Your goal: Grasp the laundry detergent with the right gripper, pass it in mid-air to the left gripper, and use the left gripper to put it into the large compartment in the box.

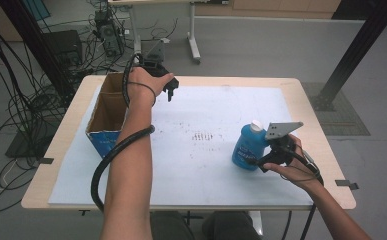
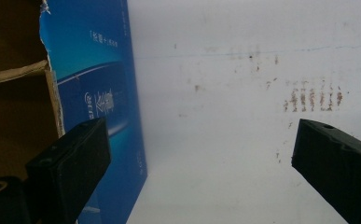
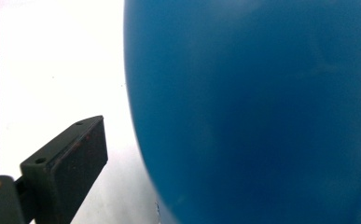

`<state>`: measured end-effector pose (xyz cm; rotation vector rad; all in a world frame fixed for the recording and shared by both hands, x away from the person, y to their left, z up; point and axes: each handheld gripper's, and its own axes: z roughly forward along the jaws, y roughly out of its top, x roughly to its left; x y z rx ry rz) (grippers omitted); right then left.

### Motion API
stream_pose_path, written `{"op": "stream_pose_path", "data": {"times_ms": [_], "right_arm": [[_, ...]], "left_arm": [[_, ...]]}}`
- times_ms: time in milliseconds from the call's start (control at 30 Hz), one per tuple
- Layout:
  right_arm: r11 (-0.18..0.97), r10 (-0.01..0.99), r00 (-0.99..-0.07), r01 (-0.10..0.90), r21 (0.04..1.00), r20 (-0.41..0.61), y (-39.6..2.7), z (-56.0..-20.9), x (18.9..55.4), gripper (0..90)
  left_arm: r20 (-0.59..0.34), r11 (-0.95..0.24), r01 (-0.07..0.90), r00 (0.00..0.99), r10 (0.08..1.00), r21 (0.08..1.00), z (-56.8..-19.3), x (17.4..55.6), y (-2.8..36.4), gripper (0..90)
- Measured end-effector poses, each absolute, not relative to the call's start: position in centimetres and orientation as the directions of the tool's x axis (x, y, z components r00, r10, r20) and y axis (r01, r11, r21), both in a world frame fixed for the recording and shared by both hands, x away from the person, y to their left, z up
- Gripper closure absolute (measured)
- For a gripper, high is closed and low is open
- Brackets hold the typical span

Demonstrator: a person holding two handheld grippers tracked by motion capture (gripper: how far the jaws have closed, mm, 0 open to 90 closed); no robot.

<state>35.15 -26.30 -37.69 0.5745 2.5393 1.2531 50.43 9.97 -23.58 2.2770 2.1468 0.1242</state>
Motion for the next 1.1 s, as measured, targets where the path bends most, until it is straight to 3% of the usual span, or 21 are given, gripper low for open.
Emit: {"op": "stream_pose_path", "data": {"times_ms": [233, 833, 1100], "right_arm": [[0.561, 0.454, -0.889, 0.233, 0.794, -0.059, -26.2, -38.0, 35.2, 9.9], [0.552, 0.461, -0.886, 0.239, 0.799, -0.054, -26.4, -39.1, 35.5, 39.3], [0.542, 0.458, -0.888, 0.243, 0.805, -0.041, -26.5, -39.2, 35.5, 41.2]], "left_arm": [[0.046, -0.062, 0.996, 0.059, 0.997, 0.067, -23.5, 50.4, 9.9, 5.1], [0.050, -0.071, 0.996, 0.068, 0.996, 0.058, -23.8, 50.3, 9.9, 5.1], [0.067, -0.074, 0.996, 0.071, 0.995, 0.055, -23.9, 50.3, 9.9, 5.0]]}}
